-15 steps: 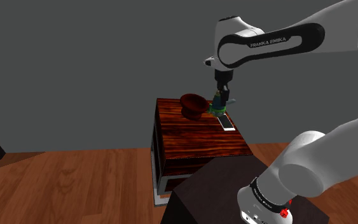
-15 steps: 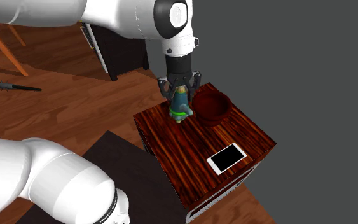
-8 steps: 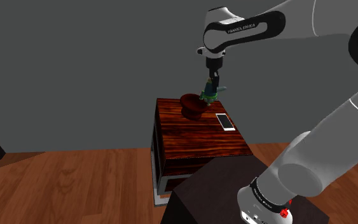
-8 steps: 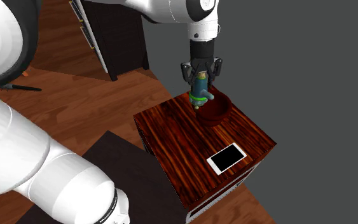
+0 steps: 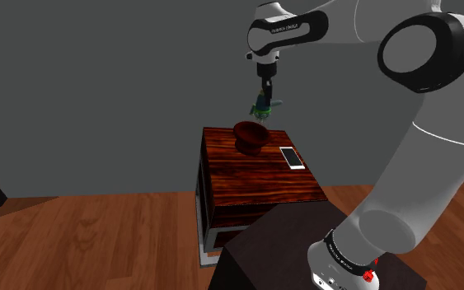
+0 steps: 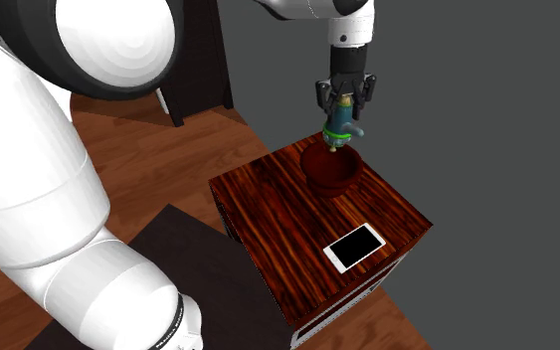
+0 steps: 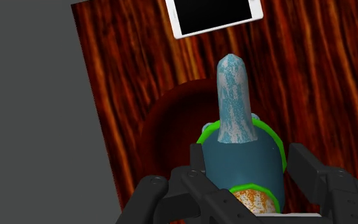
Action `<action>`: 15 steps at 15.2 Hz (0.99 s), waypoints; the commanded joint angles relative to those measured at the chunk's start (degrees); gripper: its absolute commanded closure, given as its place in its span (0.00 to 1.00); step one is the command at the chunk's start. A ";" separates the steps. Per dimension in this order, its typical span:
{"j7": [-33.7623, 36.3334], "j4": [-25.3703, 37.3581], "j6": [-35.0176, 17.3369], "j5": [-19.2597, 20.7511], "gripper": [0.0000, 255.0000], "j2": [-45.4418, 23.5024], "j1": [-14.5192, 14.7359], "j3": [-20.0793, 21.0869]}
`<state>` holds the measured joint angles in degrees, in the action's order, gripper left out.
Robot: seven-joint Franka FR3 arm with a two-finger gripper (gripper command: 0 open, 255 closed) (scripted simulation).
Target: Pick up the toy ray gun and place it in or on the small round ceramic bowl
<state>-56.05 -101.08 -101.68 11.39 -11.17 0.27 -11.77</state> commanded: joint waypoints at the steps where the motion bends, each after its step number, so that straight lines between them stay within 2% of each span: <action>1: -0.01 0.44 -1.01 -0.22 1.00 -1.41 -0.14 0.00; 15: 1.52 -5.60 -10.55 -0.34 1.00 -5.08 -0.47 0.07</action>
<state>-54.68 -106.45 -111.65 11.08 -15.93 -0.22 -11.74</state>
